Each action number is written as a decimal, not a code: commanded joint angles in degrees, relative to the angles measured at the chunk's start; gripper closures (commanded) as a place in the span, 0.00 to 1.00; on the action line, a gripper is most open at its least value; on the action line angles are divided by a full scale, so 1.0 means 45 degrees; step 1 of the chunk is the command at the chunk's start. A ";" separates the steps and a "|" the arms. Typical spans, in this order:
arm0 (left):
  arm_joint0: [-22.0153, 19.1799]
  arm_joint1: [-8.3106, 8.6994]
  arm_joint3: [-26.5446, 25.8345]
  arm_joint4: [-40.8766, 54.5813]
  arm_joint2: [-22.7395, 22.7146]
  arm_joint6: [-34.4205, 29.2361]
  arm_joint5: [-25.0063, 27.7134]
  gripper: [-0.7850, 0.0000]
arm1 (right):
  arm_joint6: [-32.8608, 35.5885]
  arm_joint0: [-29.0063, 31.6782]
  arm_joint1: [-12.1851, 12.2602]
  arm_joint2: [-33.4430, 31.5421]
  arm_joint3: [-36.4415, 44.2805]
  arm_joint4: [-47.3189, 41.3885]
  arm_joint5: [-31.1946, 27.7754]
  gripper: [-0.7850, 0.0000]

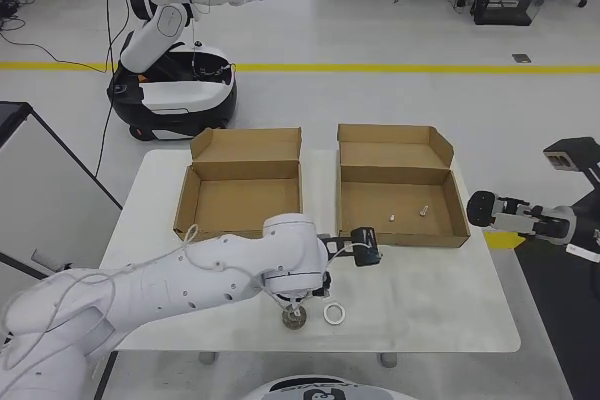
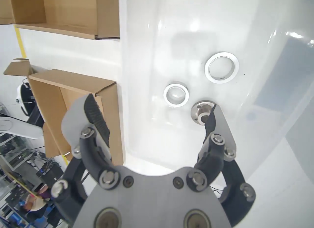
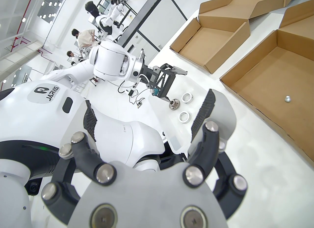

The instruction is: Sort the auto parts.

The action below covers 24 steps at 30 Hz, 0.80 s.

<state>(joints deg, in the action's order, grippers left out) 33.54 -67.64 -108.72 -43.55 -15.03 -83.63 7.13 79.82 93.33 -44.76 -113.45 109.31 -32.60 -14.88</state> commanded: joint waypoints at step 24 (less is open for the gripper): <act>0.1103 -0.0595 0.0076 -0.0384 0.0212 0.0272 0.0572 0.00 | 0.0000 0.0001 0.0000 0.0000 0.0000 -0.0002 0.0000 0.00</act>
<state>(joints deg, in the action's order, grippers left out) 38.42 -70.24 -108.54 -45.12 -14.05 -82.63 9.60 79.82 93.33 -44.76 -113.45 109.31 -32.60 -14.88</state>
